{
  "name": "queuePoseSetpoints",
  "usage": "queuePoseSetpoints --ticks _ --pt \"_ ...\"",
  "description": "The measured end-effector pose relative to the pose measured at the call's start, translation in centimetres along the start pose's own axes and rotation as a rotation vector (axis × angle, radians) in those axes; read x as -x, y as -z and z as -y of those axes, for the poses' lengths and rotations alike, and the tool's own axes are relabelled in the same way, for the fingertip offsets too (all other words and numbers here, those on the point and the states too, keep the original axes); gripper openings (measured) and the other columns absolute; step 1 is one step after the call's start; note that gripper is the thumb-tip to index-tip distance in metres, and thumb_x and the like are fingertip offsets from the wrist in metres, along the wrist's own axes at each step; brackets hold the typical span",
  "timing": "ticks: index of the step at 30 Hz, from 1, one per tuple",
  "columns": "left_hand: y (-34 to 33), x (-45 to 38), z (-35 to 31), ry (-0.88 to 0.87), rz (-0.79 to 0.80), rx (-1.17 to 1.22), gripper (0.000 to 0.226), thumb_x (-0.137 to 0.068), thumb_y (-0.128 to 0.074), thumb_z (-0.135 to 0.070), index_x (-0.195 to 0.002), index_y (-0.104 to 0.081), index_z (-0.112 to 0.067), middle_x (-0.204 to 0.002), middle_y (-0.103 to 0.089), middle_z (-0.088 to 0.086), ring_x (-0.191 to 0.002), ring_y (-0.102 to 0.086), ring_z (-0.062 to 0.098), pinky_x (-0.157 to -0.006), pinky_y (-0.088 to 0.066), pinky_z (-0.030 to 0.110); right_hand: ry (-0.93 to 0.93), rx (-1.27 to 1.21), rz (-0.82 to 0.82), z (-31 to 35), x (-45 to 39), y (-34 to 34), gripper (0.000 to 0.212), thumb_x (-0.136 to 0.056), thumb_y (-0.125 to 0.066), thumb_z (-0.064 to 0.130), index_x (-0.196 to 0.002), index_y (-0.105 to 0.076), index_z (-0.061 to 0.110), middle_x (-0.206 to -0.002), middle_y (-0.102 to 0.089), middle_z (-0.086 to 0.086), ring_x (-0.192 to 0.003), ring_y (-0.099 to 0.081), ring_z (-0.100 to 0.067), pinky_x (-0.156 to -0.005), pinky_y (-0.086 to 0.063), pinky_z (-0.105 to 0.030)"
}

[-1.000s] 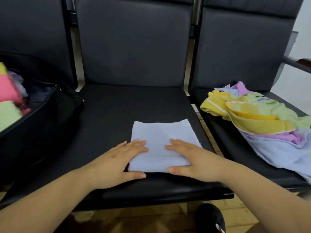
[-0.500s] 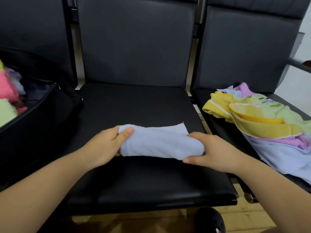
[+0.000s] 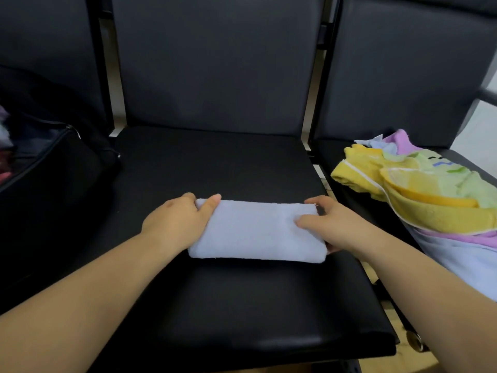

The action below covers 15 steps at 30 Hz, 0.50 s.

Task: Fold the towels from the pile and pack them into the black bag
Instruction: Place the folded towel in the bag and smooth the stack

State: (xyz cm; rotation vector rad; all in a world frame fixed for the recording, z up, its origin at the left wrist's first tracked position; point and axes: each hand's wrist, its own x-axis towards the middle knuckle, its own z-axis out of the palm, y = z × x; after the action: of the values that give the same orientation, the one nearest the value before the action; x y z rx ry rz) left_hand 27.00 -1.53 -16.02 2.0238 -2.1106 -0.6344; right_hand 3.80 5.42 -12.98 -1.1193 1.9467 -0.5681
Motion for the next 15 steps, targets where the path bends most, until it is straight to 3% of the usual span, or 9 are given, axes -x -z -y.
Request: queuePoseSetpoints --ticks 3,6,10,12,15 --pt "0.1 -0.2 0.1 0.033 0.069 -0.033 0.072 -0.088 -0.021 -0.073 -0.105 -0.060 -0.015 -0.097 -0.061 0.001 -0.090 -0.057 0.019 -0.075 -0.045 0.032 0.009 0.078 0.063 0.3 0.0 0.3 0.025 -0.089 -0.058 0.020 -0.112 -0.054 0.014 -0.100 -0.061 -0.007 -0.087 -0.065 -0.022 -0.064 -0.059 -0.033" --pt "0.2 0.0 0.0 0.068 0.148 0.055 0.079 -0.086 -0.027 -0.074 -0.112 -0.064 -0.009 -0.106 -0.064 0.007 -0.095 -0.060 0.022 -0.085 -0.046 0.032 -0.033 0.135 0.192 0.5 0.6 0.7 0.021 -0.086 -0.061 0.018 -0.106 -0.056 0.013 -0.099 -0.066 -0.008 -0.087 -0.068 -0.021 -0.070 -0.060 -0.035" --pt "1.0 0.8 -0.5 0.151 0.301 0.458 0.072 -0.080 -0.046 -0.073 -0.117 -0.061 -0.012 -0.114 -0.064 0.005 -0.103 -0.060 0.021 -0.095 -0.043 0.031 -0.013 0.396 0.298 0.8 1.9 1.1 0.023 -0.083 -0.063 0.025 -0.105 -0.058 0.018 -0.102 -0.065 -0.001 -0.092 -0.065 -0.016 -0.078 -0.057 -0.029" --pt "1.5 1.7 -0.6 0.111 0.380 0.727 0.069 -0.069 -0.063 -0.072 -0.114 -0.062 -0.020 -0.112 -0.067 0.000 -0.103 -0.063 0.018 -0.099 -0.046 0.036 0.026 0.513 0.301 1.0 2.7 1.2 0.034 -0.080 -0.066 0.032 -0.111 -0.056 0.023 -0.111 -0.061 0.004 -0.100 -0.060 -0.013 -0.089 -0.052 -0.029" --pt "1.9 3.1 -1.0 -0.075 0.291 0.832 0.054 -0.070 -0.073 -0.058 -0.112 -0.057 -0.026 -0.106 -0.066 -0.007 -0.097 -0.064 0.011 -0.085 -0.051 0.030 0.205 0.447 0.248 1.4 4.2 0.9 0.077 -0.076 -0.072 0.045 -0.141 -0.033 0.036 -0.140 -0.038 0.016 -0.131 -0.039 -0.006 -0.107 -0.037 -0.028"
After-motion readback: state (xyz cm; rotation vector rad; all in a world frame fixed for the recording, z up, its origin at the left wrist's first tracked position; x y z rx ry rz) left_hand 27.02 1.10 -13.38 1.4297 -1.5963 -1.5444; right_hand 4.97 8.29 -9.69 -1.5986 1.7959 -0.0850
